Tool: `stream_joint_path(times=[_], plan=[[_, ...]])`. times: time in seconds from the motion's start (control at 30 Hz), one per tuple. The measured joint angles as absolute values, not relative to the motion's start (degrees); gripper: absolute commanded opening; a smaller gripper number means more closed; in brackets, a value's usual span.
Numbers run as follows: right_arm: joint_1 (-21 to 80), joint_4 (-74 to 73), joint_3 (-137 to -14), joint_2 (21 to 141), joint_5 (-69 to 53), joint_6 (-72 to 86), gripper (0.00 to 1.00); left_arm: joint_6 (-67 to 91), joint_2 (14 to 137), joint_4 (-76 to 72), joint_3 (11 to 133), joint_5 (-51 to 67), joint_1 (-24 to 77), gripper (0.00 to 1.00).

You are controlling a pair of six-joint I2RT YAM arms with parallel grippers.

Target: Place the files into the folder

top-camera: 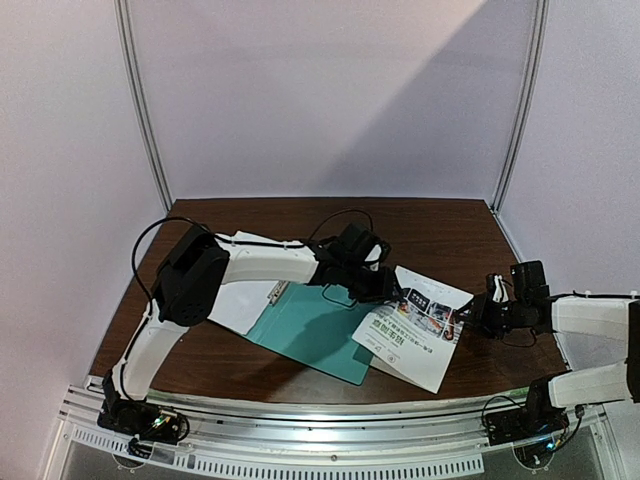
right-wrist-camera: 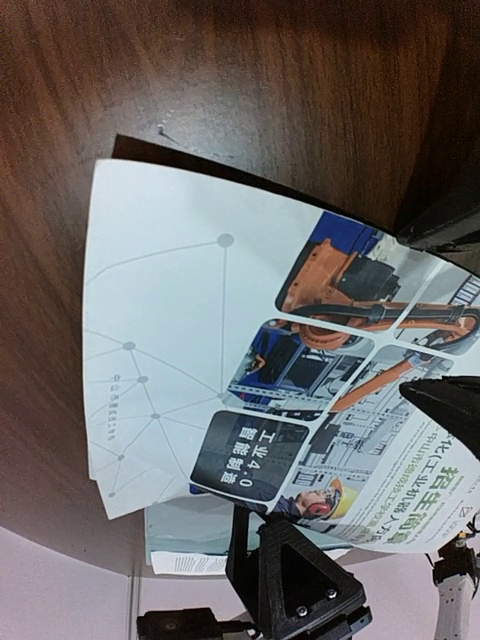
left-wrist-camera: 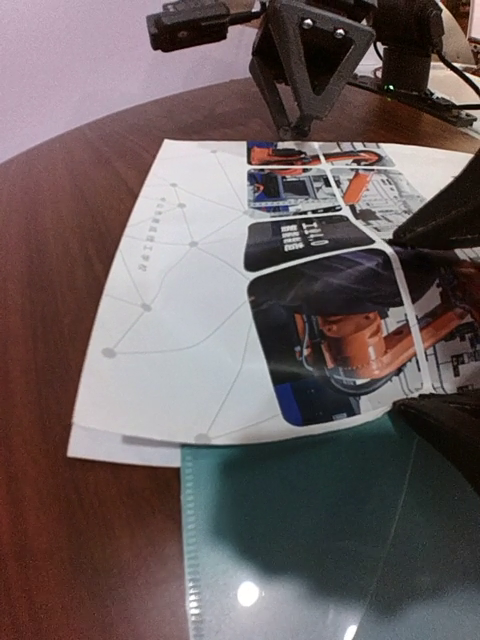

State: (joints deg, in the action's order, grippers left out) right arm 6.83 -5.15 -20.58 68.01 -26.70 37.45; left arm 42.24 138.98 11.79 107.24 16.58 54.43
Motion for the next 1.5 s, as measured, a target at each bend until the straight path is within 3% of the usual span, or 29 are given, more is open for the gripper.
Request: stream_joint_path(times=[0.33, 0.47, 0.57, 0.87, 1.0, 1.17, 1.33, 1.5], plan=[[6.83, -1.19, -19.79, 69.45, -28.18, 37.50, 0.41, 44.77, 136.92, 7.27, 101.65, 21.69, 54.74, 0.38], [6.83, -0.97, -19.75, 69.49, -28.23, 37.47, 0.41, 45.47, 135.94, 5.80, 99.68, 22.70, 54.78, 0.12], [6.85, -1.10, -19.81, 69.47, -28.18, 37.45, 0.42, 45.54, 135.55, 4.91, 99.02, 23.53, 55.00, 0.00], [7.11, -9.76, -22.37, 64.95, -22.92, 35.57, 0.81, 45.65, 134.67, -0.08, 96.95, 25.32, 55.46, 0.00], [7.11, -12.25, -21.85, 61.56, -21.26, 34.68, 0.86, 45.69, 133.03, -2.42, 95.57, 26.48, 55.44, 0.00], [7.07, -8.71, -18.37, 58.46, -23.35, 34.48, 0.78, 46.13, 131.44, -6.52, 93.19, 28.64, 55.44, 0.00], [7.07, -1.87, -14.85, 59.05, -28.88, 36.21, 0.51, 46.70, 131.31, -8.84, 91.92, 30.33, 55.40, 0.00], [7.11, 2.04, -13.41, 61.04, -33.21, 37.82, 0.32, 47.40, 131.31, -10.94, 90.98, 31.46, 55.40, 0.00]])
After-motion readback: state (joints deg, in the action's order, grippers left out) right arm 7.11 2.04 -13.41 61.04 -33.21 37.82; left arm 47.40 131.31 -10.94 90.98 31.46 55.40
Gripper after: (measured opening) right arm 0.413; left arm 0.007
